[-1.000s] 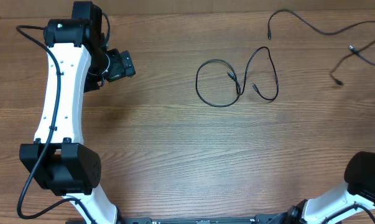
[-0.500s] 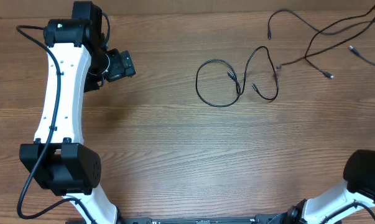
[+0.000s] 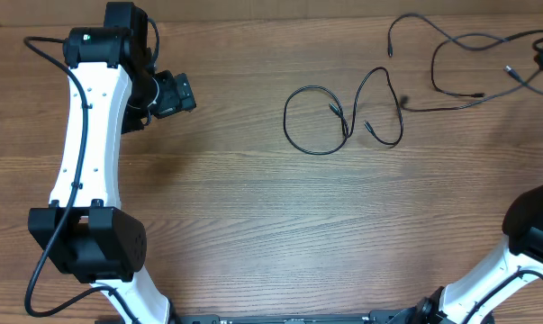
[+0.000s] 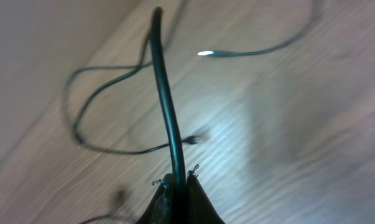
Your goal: Untangle cables
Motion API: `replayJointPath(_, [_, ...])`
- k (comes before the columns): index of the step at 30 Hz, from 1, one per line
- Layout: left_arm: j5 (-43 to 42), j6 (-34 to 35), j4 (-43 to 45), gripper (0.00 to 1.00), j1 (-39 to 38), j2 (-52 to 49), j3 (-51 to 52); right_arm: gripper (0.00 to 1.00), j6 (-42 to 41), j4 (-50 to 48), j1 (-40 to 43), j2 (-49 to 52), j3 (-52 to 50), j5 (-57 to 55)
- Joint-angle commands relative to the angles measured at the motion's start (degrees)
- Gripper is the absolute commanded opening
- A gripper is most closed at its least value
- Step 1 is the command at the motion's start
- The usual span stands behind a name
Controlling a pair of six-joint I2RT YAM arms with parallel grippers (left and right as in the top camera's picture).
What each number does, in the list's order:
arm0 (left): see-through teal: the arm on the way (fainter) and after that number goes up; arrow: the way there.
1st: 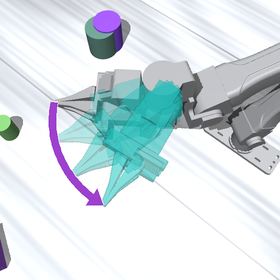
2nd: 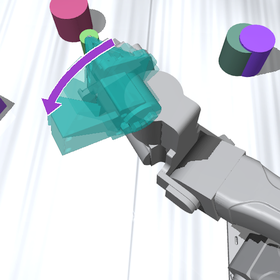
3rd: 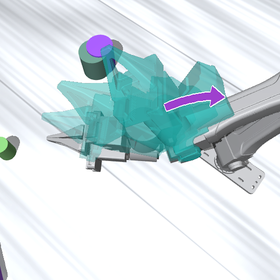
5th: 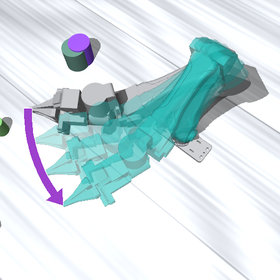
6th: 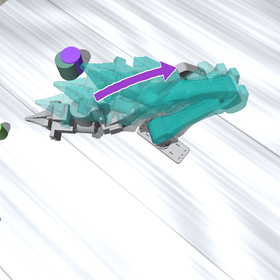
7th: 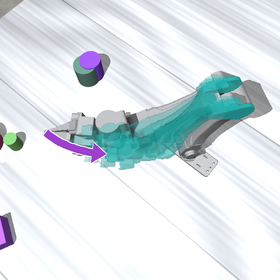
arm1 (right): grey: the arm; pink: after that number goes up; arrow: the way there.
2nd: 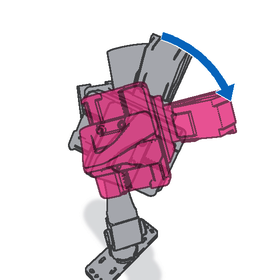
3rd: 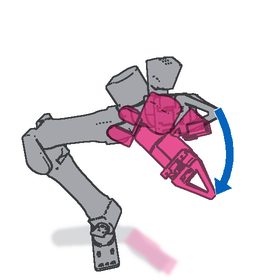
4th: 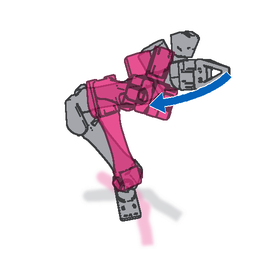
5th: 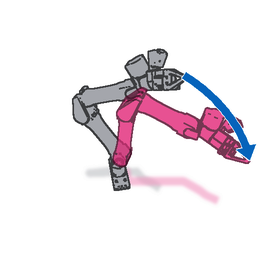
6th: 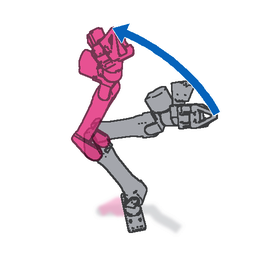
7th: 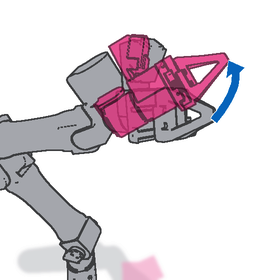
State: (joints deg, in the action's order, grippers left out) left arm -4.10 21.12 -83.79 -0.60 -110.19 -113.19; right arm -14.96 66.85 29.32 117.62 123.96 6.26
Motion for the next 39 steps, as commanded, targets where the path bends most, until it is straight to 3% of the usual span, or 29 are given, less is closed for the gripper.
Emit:
replayJointPath(1, [-0.22,1.20,0.07,1.00,0.15,-0.07,-0.37,0.04,-2.10,0.31,2.03,0.07,0.04,-11.39])
replayJointPath(5, [-0.22,1.20,0.07,1.00,0.15,-0.07,-0.37,0.04,-7.50,1.36,4.85,0.48,0.04,-18.91])
replayJointPath(12, [-0.22,1.20,0.07,1.00,0.15,-0.07,-0.37,0.04,-7.74,0.87,9.38,2.34,0.00,-16.26])
replayJointPath(16, [-0.22,1.18,0.07,1.00,0.15,-0.07,-0.37,0.11,-7.76,0.76,10.21,3.08,-0.72,-16.50])
replayJointPath(18, [-0.22,1.18,0.07,1.00,0.15,-0.07,-0.37,0.11,-7.76,0.74,10.49,3.10,-1.49,-17.66])
replayJointPath(20, [-0.22,1.20,0.07,1.00,0.15,-0.07,-0.37,0.04,-7.78,0.76,10.67,3.10,-2.71,-20.46])
replayJointPath(26, [-0.22,1.18,0.07,1.00,0.15,-0.07,-0.37,0.04,-9.90,0.02,10.69,3.10,-6.73,-24.02])
replayJointPath(28, [-0.22,1.20,0.07,1.00,0.15,-0.07,-0.37,0.10,-10.36,-0.57,10.67,3.10,-7.65,-23.52])
replayJointPath(31, [-0.22,1.20,0.07,0.99,0.15,-0.07,-0.37,0.28,-8.44,-2.80,10.67,3.17,-8.26,-15.41])
replayJointPath(39, [-0.22,1.20,0.07,1.00,0.15,-0.07,-0.37,0.52,1.09,-5.27,8.85,3.89,-8.26,5.92])
